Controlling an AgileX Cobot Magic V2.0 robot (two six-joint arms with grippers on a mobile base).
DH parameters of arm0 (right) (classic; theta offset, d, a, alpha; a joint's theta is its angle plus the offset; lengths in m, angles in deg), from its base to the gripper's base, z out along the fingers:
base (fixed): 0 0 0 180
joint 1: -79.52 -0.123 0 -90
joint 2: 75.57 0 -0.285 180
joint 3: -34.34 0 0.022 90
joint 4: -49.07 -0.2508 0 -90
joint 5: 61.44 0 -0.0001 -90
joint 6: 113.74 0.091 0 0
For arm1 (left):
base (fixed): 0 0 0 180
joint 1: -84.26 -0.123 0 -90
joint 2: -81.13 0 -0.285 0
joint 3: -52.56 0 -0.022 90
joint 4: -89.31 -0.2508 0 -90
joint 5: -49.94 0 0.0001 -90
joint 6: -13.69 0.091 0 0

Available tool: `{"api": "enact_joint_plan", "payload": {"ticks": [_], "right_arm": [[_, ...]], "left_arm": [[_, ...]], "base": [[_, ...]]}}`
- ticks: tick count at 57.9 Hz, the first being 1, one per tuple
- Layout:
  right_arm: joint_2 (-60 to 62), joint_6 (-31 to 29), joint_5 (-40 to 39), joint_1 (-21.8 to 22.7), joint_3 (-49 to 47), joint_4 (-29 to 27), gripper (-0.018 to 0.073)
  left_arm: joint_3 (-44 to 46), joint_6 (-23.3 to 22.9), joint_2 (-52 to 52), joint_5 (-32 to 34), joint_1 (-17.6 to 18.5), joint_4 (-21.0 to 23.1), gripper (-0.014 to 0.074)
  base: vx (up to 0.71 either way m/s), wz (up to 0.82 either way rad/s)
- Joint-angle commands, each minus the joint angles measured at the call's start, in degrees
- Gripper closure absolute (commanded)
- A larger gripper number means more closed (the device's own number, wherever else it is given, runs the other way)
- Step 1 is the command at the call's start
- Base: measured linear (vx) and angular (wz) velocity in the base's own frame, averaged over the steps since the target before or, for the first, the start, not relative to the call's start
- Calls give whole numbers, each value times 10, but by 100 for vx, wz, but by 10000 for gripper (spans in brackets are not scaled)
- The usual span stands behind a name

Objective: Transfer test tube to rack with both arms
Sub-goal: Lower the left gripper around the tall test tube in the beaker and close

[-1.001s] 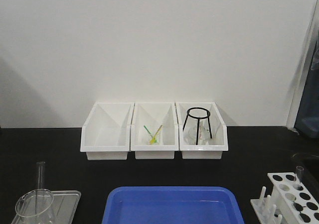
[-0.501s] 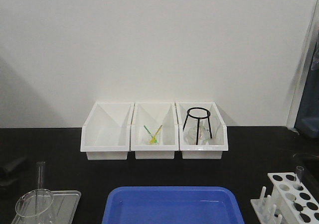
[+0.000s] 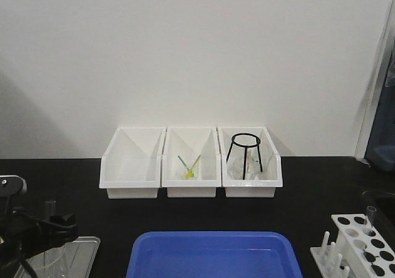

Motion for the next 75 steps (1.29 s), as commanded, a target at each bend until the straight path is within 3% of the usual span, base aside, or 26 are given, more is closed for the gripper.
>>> {"api": "enact_joint_plan", "payload": {"ticks": [1, 18, 27, 43, 59, 67, 75], "right_arm": [[2, -3, -48, 0, -20, 4, 91], [2, -3, -49, 0, -20, 4, 91], [2, -3, -49, 0, -20, 4, 91], [2, -3, -49, 0, -20, 4, 91], [2, -3, -49, 0, -20, 4, 91], [2, -3, -49, 0, -20, 4, 91], [2, -3, -48, 0, -20, 4, 91]], "left_arm": [[38, 1, -11, 55, -4, 9, 42], [47, 21, -27, 103, -9, 19, 42], [47, 64, -41, 108, -9, 21, 42], [47, 100, -73, 168, -9, 122, 42], [47, 122, -85, 176, -9, 128, 43], [47, 122, -90, 188, -9, 128, 76], [47, 122, -97, 188, -9, 127, 181]], "base": [[0, 0], [0, 0], [0, 0], [0, 0], [0, 0], [0, 0], [0, 0]]}}
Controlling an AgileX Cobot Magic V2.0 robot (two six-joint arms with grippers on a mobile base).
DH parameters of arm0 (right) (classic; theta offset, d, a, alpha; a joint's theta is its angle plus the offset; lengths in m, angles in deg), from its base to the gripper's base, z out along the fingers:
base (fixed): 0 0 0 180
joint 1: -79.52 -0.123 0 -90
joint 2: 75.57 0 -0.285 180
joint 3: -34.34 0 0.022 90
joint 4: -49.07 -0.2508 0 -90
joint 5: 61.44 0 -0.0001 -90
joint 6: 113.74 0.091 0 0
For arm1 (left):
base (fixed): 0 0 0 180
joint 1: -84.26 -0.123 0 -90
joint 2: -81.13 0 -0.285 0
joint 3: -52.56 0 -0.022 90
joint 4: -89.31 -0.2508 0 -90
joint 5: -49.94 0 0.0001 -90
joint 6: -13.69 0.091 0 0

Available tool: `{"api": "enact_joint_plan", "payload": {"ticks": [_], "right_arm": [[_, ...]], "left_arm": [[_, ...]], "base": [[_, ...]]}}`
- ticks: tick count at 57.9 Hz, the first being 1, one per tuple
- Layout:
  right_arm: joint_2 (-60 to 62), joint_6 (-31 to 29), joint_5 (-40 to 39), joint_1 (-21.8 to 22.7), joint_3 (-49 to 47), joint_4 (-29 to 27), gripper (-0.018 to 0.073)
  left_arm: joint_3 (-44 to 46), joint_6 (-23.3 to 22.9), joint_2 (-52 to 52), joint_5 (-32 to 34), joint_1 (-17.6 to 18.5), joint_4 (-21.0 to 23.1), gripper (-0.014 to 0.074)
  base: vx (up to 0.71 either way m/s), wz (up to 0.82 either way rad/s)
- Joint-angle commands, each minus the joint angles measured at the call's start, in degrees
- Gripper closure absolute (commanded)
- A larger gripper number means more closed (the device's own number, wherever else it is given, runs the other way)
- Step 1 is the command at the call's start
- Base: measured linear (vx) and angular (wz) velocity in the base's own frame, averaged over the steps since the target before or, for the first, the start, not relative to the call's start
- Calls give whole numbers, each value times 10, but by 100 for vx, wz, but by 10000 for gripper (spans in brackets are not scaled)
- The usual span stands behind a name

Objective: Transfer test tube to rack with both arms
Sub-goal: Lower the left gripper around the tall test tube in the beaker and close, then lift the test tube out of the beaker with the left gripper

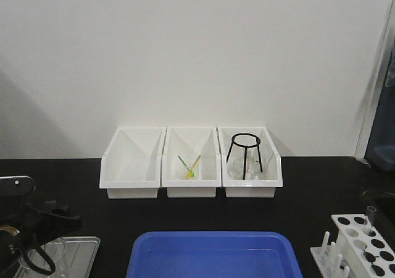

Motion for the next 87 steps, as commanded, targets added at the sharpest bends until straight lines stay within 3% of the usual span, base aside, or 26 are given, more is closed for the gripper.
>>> {"api": "enact_joint_plan", "payload": {"ticks": [1, 8, 9, 17, 31, 57, 87], "right_arm": [[2, -3, -48, 0, -20, 4, 91], [2, -3, -48, 0, -20, 4, 91], [2, -3, -48, 0, -20, 4, 91], [2, -3, -48, 0, -20, 4, 91], [2, -3, -48, 0, -20, 4, 91], [2, -3, -49, 0, -20, 4, 92], [2, -3, -42, 0, -20, 4, 92]], "left_arm": [[18, 1, 18, 47, 0, -1, 203], [18, 1, 18, 50, 0, -1, 340], [18, 1, 18, 51, 0, -1, 470], [18, 1, 18, 51, 0, -6, 602], [18, 1, 28, 71, 0, -8, 603], [18, 1, 175, 71, 0, -12, 603], [18, -14, 239, 91, 2, -27, 603]], "base": [[0, 0], [0, 0], [0, 0], [0, 0], [0, 0], [0, 0], [0, 0]]}}
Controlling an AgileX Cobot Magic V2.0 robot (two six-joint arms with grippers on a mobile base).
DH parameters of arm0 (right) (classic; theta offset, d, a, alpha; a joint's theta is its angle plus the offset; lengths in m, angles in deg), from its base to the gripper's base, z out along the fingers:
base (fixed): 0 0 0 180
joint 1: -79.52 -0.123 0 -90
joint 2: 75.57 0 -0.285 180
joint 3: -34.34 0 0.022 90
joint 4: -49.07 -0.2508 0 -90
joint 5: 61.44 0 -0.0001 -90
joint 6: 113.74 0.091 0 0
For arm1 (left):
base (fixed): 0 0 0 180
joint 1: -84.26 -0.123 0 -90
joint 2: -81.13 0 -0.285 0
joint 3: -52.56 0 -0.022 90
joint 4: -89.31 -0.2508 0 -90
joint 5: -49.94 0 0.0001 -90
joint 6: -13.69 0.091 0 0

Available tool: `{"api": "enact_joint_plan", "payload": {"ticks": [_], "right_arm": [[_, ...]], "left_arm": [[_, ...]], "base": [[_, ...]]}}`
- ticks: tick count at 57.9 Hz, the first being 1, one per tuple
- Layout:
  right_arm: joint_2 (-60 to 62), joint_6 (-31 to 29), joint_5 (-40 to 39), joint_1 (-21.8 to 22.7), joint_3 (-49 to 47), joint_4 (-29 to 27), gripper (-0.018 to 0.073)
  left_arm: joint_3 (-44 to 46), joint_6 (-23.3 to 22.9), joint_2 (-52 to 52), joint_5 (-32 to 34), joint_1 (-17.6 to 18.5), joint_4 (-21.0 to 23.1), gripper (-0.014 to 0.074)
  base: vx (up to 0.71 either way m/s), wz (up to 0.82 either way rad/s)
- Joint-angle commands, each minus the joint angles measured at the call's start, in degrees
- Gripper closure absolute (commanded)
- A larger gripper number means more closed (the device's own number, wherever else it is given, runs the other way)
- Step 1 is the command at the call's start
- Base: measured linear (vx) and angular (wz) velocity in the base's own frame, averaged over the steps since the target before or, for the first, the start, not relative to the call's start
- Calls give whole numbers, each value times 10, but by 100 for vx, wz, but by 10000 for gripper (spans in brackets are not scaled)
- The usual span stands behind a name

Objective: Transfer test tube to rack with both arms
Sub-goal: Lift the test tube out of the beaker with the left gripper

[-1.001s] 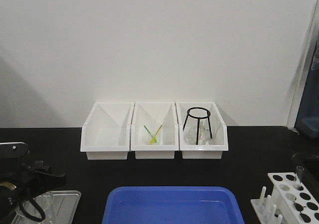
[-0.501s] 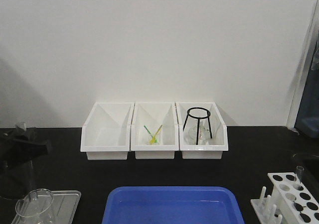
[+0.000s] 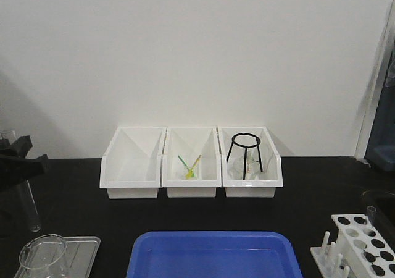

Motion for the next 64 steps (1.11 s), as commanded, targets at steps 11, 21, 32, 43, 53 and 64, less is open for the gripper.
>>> {"api": "enact_joint_plan", "payload": {"ticks": [11, 21, 32, 43, 53, 64], "right_arm": [[2, -3, -23, 0, -20, 4, 92], [-1, -3, -19, -2, -20, 4, 92], [-36, -3, -4, -95, -20, 28, 92], [-96, -2, -7, -233, -21, 51, 92], [-144, 6, -51, -328, -21, 49, 92], [-179, 32, -112, -384, -21, 49, 92]], "left_arm": [[18, -119, 76, 63, 2, -198, 603], [31, -387, 80, 66, 2, -467, 602], [81, -690, 42, 153, 2, -786, 601], [147, -865, -15, 234, 7, -942, 596], [171, -873, -48, 235, 41, -954, 596], [171, -873, -64, 248, 82, -950, 596]], "base": [[0, 0], [0, 0], [0, 0], [0, 0], [0, 0], [0, 0]]}}
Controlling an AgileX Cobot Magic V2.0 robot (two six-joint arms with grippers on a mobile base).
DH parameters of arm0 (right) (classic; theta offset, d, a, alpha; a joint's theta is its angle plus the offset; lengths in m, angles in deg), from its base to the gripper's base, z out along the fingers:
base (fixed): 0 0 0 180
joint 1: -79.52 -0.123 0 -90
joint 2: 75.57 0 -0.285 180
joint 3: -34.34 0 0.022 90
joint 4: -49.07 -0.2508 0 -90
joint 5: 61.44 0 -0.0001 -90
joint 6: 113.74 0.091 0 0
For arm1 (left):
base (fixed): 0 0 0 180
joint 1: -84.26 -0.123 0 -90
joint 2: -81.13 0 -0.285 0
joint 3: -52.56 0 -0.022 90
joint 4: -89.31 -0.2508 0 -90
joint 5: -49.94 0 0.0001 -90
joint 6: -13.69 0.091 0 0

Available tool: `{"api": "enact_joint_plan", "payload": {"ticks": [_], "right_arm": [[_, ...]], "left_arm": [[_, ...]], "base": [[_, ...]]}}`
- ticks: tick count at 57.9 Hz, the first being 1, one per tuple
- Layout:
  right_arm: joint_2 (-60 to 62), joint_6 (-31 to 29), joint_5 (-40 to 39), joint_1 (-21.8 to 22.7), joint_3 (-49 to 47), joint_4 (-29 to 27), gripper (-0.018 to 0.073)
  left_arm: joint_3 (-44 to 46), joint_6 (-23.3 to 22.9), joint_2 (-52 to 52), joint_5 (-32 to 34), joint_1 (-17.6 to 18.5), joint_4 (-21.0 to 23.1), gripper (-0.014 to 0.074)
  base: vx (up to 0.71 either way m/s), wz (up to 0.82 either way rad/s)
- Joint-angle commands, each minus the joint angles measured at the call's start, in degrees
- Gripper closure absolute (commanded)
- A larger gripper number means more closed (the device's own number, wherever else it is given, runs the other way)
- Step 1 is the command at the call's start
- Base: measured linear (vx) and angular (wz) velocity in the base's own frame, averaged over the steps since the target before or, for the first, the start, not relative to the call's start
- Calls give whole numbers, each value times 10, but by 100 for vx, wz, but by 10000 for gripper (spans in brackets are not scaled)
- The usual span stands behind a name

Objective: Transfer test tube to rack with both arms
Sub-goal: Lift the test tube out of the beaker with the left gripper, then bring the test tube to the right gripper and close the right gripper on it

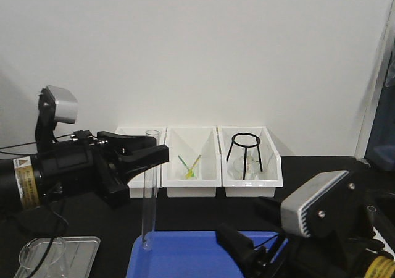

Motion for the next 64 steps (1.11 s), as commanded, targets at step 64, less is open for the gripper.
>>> {"api": "enact_joint_plan", "payload": {"ticks": [64], "right_arm": [[-7, 58, -124, -16, -21, 5, 103]], "left_arm": [[20, 1, 14, 0, 154, 59, 596]], "base": [[0, 0]]}}
